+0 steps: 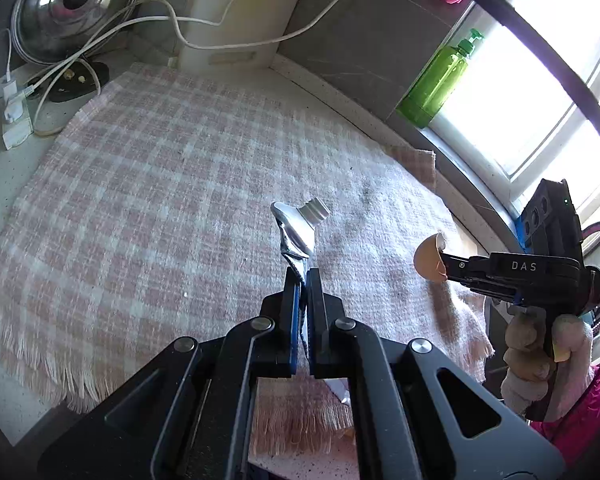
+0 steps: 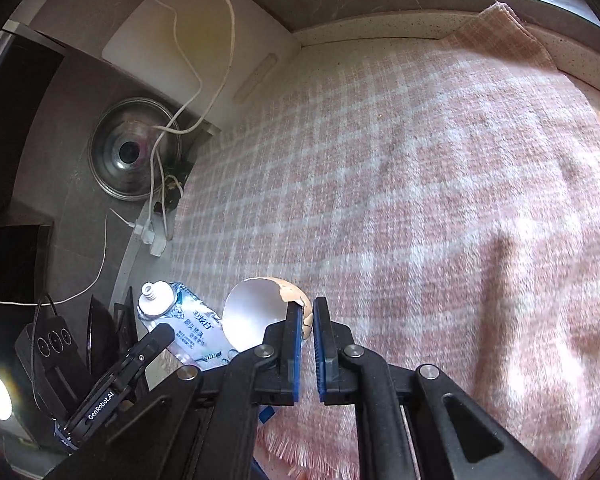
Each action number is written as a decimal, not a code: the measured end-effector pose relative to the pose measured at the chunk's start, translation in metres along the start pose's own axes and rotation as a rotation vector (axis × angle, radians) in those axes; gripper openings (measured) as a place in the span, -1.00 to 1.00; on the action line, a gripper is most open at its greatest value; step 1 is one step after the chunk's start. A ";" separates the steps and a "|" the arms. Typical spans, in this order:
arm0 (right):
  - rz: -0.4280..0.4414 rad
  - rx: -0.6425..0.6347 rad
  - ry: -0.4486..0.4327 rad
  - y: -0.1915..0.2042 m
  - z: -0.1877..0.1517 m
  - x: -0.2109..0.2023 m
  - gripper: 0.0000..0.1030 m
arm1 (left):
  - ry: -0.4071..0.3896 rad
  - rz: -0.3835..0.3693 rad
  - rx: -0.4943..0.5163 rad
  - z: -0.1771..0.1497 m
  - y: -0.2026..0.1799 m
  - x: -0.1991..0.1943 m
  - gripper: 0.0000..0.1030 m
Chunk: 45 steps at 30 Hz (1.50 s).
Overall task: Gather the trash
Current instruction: 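Carry the toothpaste tube and eggshell with both tools over the wastebasket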
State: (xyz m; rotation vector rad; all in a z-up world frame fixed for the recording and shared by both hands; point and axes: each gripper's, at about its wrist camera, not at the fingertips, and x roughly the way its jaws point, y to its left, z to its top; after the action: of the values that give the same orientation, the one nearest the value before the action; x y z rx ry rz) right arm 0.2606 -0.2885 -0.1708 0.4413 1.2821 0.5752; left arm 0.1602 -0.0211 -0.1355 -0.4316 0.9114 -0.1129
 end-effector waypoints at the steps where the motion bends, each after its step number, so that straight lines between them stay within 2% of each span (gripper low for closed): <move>1: -0.002 -0.006 -0.001 0.001 -0.004 -0.002 -0.93 | -0.002 0.002 -0.004 -0.004 0.000 -0.004 -0.99; 12: 0.024 -0.054 0.025 0.020 -0.043 -0.008 -0.93 | -0.032 0.040 -0.037 -0.038 0.005 -0.044 -0.99; 20: 0.013 -0.075 0.041 0.035 -0.072 -0.009 -0.93 | -0.031 0.037 -0.039 -0.053 0.022 -0.065 -0.99; 25: 0.001 -0.067 0.045 0.048 -0.092 -0.006 -0.93 | -0.008 0.014 -0.018 -0.064 0.038 -0.075 -0.99; 32: -0.033 -0.046 0.030 0.074 -0.130 0.001 -0.93 | 0.046 -0.012 0.073 -0.081 0.057 -0.089 -0.99; 38: -0.045 -0.030 0.022 0.095 -0.158 0.012 -0.93 | 0.078 -0.038 0.085 -0.095 0.079 -0.096 -0.99; 45: -0.072 -0.032 0.032 0.111 -0.180 0.025 -0.93 | 0.108 -0.030 0.106 -0.111 0.096 -0.095 -0.99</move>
State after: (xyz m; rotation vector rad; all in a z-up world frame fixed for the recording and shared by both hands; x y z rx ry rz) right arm 0.0727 -0.1878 -0.1647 0.3591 1.3122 0.5426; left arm 0.0072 0.0577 -0.1638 -0.3437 1.0007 -0.2131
